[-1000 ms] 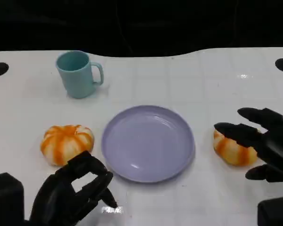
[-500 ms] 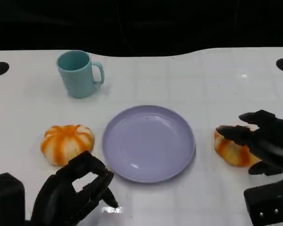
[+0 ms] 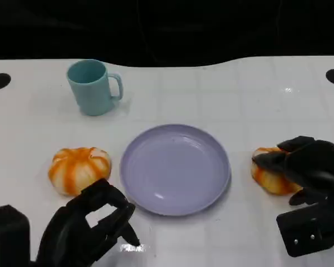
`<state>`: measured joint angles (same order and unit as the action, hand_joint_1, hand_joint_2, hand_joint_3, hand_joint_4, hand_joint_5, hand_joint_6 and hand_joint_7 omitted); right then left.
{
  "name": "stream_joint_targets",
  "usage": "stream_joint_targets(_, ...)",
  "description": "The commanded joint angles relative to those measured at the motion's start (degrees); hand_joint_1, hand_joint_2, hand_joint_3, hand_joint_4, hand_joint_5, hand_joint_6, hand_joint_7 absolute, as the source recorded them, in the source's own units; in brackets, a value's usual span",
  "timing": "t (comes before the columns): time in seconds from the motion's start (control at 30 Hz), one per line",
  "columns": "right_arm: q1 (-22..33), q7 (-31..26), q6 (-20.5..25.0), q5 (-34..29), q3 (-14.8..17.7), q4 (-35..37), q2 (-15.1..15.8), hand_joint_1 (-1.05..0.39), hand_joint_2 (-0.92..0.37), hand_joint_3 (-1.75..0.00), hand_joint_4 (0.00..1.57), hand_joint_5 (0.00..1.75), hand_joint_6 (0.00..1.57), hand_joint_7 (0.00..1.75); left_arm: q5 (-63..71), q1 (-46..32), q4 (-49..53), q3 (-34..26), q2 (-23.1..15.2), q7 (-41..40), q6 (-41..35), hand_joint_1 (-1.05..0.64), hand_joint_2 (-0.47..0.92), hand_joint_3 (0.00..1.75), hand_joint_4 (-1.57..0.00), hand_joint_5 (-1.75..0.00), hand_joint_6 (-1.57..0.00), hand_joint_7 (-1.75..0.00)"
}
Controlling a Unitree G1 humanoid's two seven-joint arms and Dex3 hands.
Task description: Grasp the bread from the table and place it into the plate.
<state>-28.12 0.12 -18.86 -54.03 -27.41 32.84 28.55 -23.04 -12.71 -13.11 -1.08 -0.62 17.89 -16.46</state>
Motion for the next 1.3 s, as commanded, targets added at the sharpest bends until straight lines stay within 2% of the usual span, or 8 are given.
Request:
stream_joint_targets(0.03, -1.5, 1.1, 0.5, 1.5, -1.0, 2.3, -0.9, -0.26, -0.81, 0.0, 0.34, 0.11, 0.44, 0.02, -0.1, -0.6, -0.5, -0.2, -0.3, -0.4, 0.2, -0.55, 0.92, 0.17, -0.69, -1.75, -0.53, -1.68)
stream_joint_targets(0.2, -3.5, -0.8, 0.0, 2.0, -2.0, 5.3, -2.2, -0.22, -0.82, 0.0, 0.45, 0.12, 0.52, 0.04, 0.0, -0.8, -0.9, -0.1, -0.3, -0.5, 0.2, -0.56, 0.92, 0.17, -0.69, -1.75, -0.54, -1.67)
stream_joint_targets(0.37, -5.3, -8.0, -0.8, 2.4, -2.5, 9.6, -4.1, -0.15, -0.83, 0.0, 0.95, 0.23, 0.89, 0.1, -0.1, -1.3, -1.8, 0.0, -0.3, -0.7, -0.1, -0.55, 0.92, 0.18, -0.69, -1.75, -0.53, -1.67)
stream_joint_targets(0.63, -9.8, -17.5, -5.8, 3.0, -3.4, 19.5, -5.5, -0.07, -0.9, 0.0, 0.88, 1.61, 1.37, 0.11, -0.3, -1.9, -2.7, 0.2, -0.3, -0.9, -0.4, -0.54, 0.92, 0.22, -0.67, -1.75, -0.5, -1.67)
stream_joint_targets(0.7, -10.6, -19.5, -6.9, 2.8, -3.7, 21.4, -5.5, -0.05, -0.9, -0.02, 0.94, 1.72, 1.01, 1.02, -0.1, -1.9, -3.0, 0.3, -0.3, -1.2, -0.6, -0.54, 0.92, 0.22, -0.67, -1.75, -0.49, -1.67)
stream_joint_targets(0.77, -11.2, -21.1, -7.7, 2.8, -4.0, 22.8, -5.6, -0.05, -0.9, -0.04, 0.94, 1.74, 0.81, 1.49, 0.1, -1.9, -3.0, 0.3, -0.3, -1.2, -0.5, -0.55, 0.92, 0.22, -0.67, -1.75, -0.49, -1.67)
stream_joint_targets(1.2, -11.9, -31.5, -10.6, 5.5, -3.3, 25.7, -6.6, -0.04, -0.88, -0.09, 0.9, 1.75, 0.78, 1.6, -0.1, -2.0, -2.8, 0.3, 0.0, -1.3, -0.6, -0.55, 0.92, 0.22, -0.68, -1.75, -0.49, -1.67)
stream_joint_targets(1.3, -12.0, -32.6, -11.1, 6.1, -3.0, 25.0, -6.4, -0.04, -0.45, -0.93, 0.92, 1.75, 0.87, 1.46, -0.1, -1.9, -2.7, 0.2, -0.1, -1.2, -0.6, -0.54, 0.92, 0.22, -0.68, -1.75, -0.49, -1.66)
